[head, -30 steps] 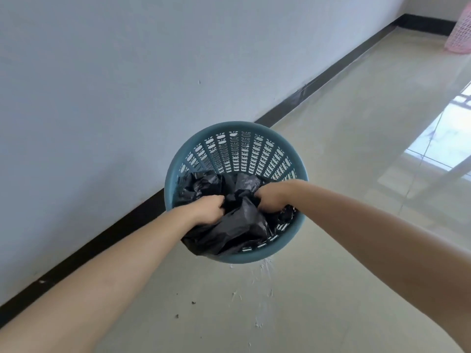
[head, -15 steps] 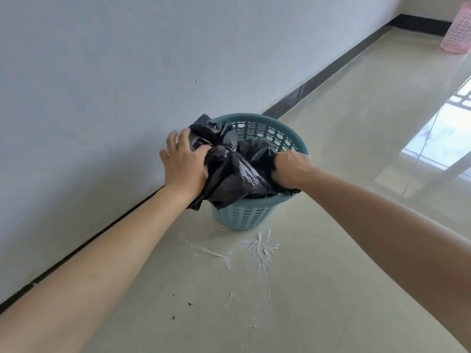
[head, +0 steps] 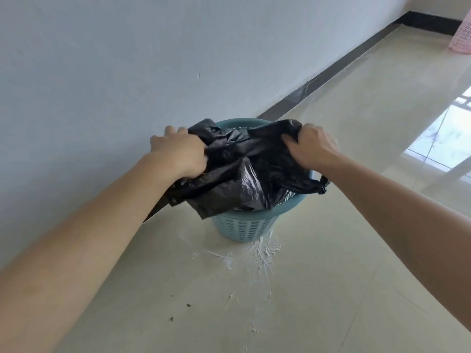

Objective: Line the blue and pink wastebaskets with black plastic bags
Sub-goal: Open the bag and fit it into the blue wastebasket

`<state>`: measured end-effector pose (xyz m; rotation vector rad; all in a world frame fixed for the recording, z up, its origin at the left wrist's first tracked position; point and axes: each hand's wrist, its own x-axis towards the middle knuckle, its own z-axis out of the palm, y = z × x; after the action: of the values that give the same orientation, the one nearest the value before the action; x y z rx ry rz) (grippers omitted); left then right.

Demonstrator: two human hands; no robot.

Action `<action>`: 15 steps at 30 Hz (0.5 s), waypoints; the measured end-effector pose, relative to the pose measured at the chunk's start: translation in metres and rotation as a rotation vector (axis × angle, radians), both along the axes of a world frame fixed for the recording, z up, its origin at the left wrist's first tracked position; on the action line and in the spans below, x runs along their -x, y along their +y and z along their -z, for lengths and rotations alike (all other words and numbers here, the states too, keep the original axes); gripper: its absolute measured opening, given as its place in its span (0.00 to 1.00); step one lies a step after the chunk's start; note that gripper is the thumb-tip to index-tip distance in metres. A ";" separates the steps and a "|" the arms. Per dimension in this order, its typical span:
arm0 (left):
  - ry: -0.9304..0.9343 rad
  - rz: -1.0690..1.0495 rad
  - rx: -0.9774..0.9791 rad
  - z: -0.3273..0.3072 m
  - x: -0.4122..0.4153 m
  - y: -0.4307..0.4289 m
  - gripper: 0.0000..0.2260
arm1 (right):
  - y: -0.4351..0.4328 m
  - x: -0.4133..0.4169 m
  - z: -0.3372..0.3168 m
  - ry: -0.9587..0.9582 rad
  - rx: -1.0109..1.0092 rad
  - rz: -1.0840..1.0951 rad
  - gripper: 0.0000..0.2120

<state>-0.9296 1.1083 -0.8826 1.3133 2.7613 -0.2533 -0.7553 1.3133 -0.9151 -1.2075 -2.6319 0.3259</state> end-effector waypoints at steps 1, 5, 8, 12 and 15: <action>-0.075 -0.004 -0.102 0.000 0.005 0.003 0.13 | 0.005 0.000 -0.002 0.043 -0.017 0.018 0.18; -0.138 0.059 -0.267 0.022 -0.003 0.013 0.10 | 0.007 0.001 0.000 0.163 -0.088 -0.043 0.30; -0.233 0.160 -0.223 0.045 -0.020 0.022 0.05 | 0.002 0.005 0.007 0.162 -0.055 -0.184 0.34; -0.720 0.118 0.019 0.053 -0.019 0.039 0.12 | 0.001 0.013 0.015 -0.057 -0.036 -0.429 0.18; -0.486 0.068 -0.195 0.048 -0.001 0.050 0.19 | 0.009 0.026 0.018 -0.012 -0.145 -0.326 0.18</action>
<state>-0.9289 1.1584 -0.9307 1.2983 2.3752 0.3018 -0.7815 1.3227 -0.9329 -0.7380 -2.8039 0.1770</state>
